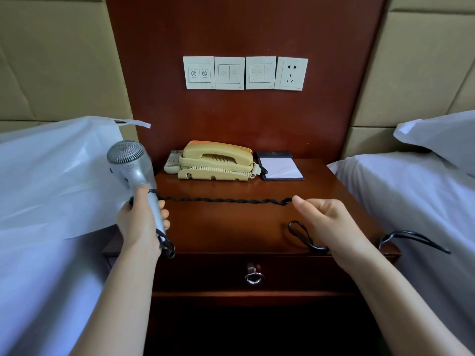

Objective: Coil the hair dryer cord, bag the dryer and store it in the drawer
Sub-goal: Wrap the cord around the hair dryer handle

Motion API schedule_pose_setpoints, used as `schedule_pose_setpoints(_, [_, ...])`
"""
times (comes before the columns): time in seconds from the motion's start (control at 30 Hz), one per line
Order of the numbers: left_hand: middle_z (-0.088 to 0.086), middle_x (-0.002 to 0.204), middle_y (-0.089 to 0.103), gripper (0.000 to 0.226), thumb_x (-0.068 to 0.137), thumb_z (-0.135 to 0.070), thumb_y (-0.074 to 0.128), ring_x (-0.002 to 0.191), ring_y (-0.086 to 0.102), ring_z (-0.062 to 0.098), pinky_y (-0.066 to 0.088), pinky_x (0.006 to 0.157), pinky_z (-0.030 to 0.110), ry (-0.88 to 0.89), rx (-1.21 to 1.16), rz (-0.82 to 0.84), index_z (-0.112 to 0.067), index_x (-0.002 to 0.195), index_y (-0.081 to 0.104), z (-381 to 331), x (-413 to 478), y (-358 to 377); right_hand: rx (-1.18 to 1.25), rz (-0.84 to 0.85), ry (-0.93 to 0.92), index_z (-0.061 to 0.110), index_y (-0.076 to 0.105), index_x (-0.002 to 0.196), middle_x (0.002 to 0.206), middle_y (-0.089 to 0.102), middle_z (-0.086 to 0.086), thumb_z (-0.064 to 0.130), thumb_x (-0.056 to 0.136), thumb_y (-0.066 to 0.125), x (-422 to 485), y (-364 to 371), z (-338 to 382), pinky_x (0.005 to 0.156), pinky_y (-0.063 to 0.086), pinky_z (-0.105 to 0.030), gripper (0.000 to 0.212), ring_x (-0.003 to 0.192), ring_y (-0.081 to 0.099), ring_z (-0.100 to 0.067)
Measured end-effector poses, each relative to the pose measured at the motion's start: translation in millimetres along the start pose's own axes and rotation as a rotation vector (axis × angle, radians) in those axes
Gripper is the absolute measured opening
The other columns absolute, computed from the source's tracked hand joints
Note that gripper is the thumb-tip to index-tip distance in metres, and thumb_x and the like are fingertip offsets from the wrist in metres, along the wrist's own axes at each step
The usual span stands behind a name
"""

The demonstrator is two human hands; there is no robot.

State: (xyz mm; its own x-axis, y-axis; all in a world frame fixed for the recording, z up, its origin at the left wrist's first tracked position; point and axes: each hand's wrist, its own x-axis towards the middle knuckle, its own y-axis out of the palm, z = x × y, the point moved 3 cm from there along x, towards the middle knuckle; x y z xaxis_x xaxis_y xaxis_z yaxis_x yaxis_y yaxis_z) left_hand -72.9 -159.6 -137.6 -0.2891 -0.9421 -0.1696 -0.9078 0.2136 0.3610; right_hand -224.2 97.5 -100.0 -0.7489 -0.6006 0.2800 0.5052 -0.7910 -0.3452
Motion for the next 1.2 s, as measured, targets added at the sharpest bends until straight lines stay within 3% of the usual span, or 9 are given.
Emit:
schedule_pose_setpoints(0.13, [0.004, 0.068, 0.052, 0.022, 0.088, -0.034, 0.052, 0.035, 0.048, 0.009, 0.036, 0.033, 0.015, 0.098, 0.092, -0.017, -0.015, 0.078, 0.050, 1, 0, -2, -0.609, -0.110, -0.100, 0.014, 0.022, 0.051, 0.045, 0.025, 0.002, 0.043, 0.092, 0.048, -2, -1, 1, 0.050, 0.025, -0.032, 0.056, 0.049, 0.027, -0.022])
schedule_pose_setpoints(0.27, [0.006, 0.068, 0.058, 0.023, 0.083, -0.033, 0.056, 0.046, 0.048, 0.018, 0.039, 0.043, 0.026, 0.325, 0.310, -0.049, -0.011, 0.090, 0.055, 0, -7, -3, -0.806, -0.205, -0.146, 0.016, 0.025, 0.052, 0.048, 0.034, 0.002, 0.048, 0.092, 0.043, -1, -1, 1, 0.049, 0.025, -0.032, 0.054, 0.056, 0.037, -0.032])
schedule_pose_setpoints(0.5, [0.007, 0.077, 0.064, 0.022, 0.079, -0.044, 0.058, 0.069, 0.062, 0.032, 0.053, 0.067, 0.041, 0.541, 0.830, 0.074, -0.024, 0.088, 0.055, -2, -15, 8, -0.488, -0.305, -0.521, 0.017, 0.067, 0.080, 0.043, 0.036, 0.005, 0.045, 0.089, 0.039, 5, -20, 28, 0.048, 0.037, -0.035, 0.040, 0.045, 0.037, -0.018])
schedule_pose_setpoints(0.67, [0.003, 0.082, 0.063, 0.024, 0.078, -0.047, 0.059, 0.079, 0.058, 0.034, 0.050, 0.071, 0.041, 0.609, 1.093, 0.168, -0.028, 0.089, 0.050, 7, -28, 21, -0.294, -0.260, -0.563, 0.013, 0.068, 0.087, 0.067, 0.064, -0.020, 0.039, 0.092, 0.040, 5, -21, 44, 0.055, 0.041, -0.038, 0.039, 0.062, 0.057, -0.033])
schedule_pose_setpoints(0.8, [0.005, 0.091, 0.065, 0.031, 0.077, -0.052, 0.057, 0.087, 0.059, 0.035, 0.043, 0.068, 0.036, 0.580, 1.230, 0.192, -0.029, 0.094, 0.048, 16, -38, 32, -0.179, -0.217, -0.574, 0.023, 0.066, 0.086, 0.055, 0.054, 0.004, 0.031, 0.095, 0.046, 2, -16, 50, 0.047, 0.030, -0.018, 0.023, 0.048, 0.044, -0.007])
schedule_pose_setpoints(0.9, [0.003, 0.094, 0.061, 0.046, 0.073, -0.065, 0.058, 0.094, 0.060, 0.034, 0.044, 0.071, 0.035, 0.503, 1.315, 0.229, -0.026, 0.098, 0.048, 19, -46, 40, -0.140, -0.147, -0.573, 0.028, 0.066, 0.087, 0.062, 0.064, 0.002, 0.034, 0.093, 0.045, -2, -9, 56, 0.055, 0.042, -0.028, 0.023, 0.058, 0.057, -0.015])
schedule_pose_setpoints(1.0, [-0.001, 0.097, 0.055, 0.063, 0.066, -0.078, 0.051, 0.103, 0.058, 0.031, 0.041, 0.075, 0.033, 0.379, 1.351, 0.303, -0.029, 0.106, 0.051, 23, -54, 48, -0.153, -0.083, -0.586, 0.026, 0.065, 0.085, 0.059, 0.054, 0.002, 0.034, 0.092, 0.044, -7, 0, 62, 0.047, 0.034, -0.019, 0.024, 0.049, 0.043, -0.008])
schedule_pose_setpoints(1.13, [0.003, 0.108, 0.061, 0.072, 0.067, -0.084, 0.041, 0.104, 0.057, 0.029, 0.038, 0.075, 0.032, 0.448, 1.422, 0.353, -0.028, 0.112, 0.052, 29, -71, 60, -0.208, 0.009, -0.629, 0.011, 0.068, 0.088, 0.066, 0.064, -0.009, 0.034, 0.093, 0.043, -11, 19, 68, 0.055, 0.042, -0.040, 0.035, 0.057, 0.056, -0.022])
schedule_pose_setpoints(1.2, [0.003, 0.107, 0.060, 0.073, 0.070, -0.083, 0.036, 0.105, 0.058, 0.029, 0.037, 0.075, 0.032, 0.481, 1.432, 0.364, -0.026, 0.112, 0.051, 30, -78, 64, -0.213, 0.026, -0.667, 0.007, 0.067, 0.085, 0.061, 0.060, -0.002, 0.033, 0.093, 0.044, -12, 23, 73, 0.051, 0.041, -0.036, 0.035, 0.053, 0.051, -0.015])
